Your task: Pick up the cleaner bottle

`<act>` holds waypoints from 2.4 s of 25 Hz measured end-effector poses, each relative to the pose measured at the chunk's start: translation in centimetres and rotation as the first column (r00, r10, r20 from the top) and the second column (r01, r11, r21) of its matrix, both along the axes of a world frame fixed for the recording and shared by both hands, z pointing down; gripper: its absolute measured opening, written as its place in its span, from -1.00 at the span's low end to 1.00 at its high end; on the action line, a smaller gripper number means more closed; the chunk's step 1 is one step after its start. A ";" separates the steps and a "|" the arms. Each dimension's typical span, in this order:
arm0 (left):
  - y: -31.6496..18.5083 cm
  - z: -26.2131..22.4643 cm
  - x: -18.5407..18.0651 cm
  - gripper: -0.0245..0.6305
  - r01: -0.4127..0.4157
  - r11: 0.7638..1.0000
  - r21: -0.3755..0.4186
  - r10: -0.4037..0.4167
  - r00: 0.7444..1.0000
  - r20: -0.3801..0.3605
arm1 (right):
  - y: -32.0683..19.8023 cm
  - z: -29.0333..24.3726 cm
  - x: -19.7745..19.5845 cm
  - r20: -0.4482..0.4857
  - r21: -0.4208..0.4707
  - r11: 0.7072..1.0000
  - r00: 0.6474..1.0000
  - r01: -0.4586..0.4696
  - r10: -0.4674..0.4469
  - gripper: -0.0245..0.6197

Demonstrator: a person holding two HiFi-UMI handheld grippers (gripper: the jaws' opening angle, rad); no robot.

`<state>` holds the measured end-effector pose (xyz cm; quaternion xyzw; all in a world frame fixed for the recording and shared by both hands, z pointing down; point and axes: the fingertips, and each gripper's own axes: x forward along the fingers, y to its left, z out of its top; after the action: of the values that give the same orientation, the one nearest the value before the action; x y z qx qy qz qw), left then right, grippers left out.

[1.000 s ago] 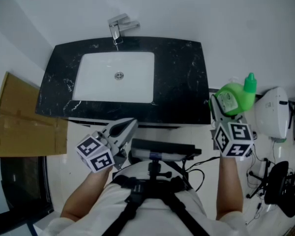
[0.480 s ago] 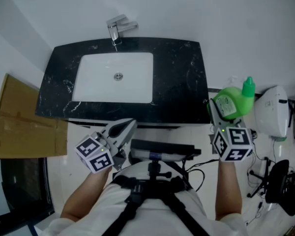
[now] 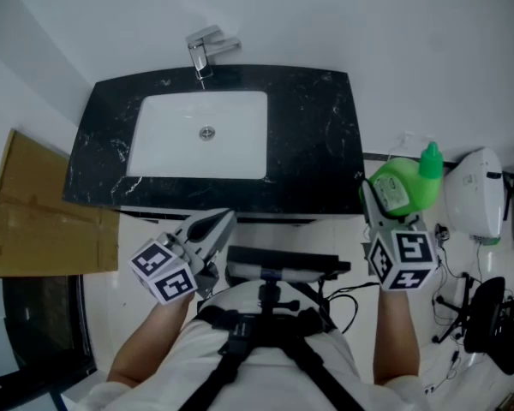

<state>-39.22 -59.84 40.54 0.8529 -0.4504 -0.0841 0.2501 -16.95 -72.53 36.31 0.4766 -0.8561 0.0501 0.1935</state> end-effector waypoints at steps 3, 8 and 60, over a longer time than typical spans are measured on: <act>0.1 0.0 -0.1 -0.94 0.002 1.000 0.000 -0.002 1.000 -0.001 | 0.6 0.1 -0.1 0.002 -0.004 1.000 1.000 0.004 -0.004 -0.37; 0.3 -0.2 -0.3 -0.94 0.004 1.000 0.000 -0.004 1.000 0.000 | 1.7 0.1 -0.3 0.011 -0.013 1.000 1.000 0.008 -0.008 -0.37; 1.0 -0.5 -1.3 -0.94 0.037 0.999 -0.001 -0.037 0.999 0.006 | 4.5 0.2 -4.2 0.047 -0.036 0.993 0.993 0.110 -0.108 -0.37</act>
<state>-40.50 -58.88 40.06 0.8446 -0.4669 -0.0858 0.2477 -21.18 -68.00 36.55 0.4242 -0.8838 0.0667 0.1860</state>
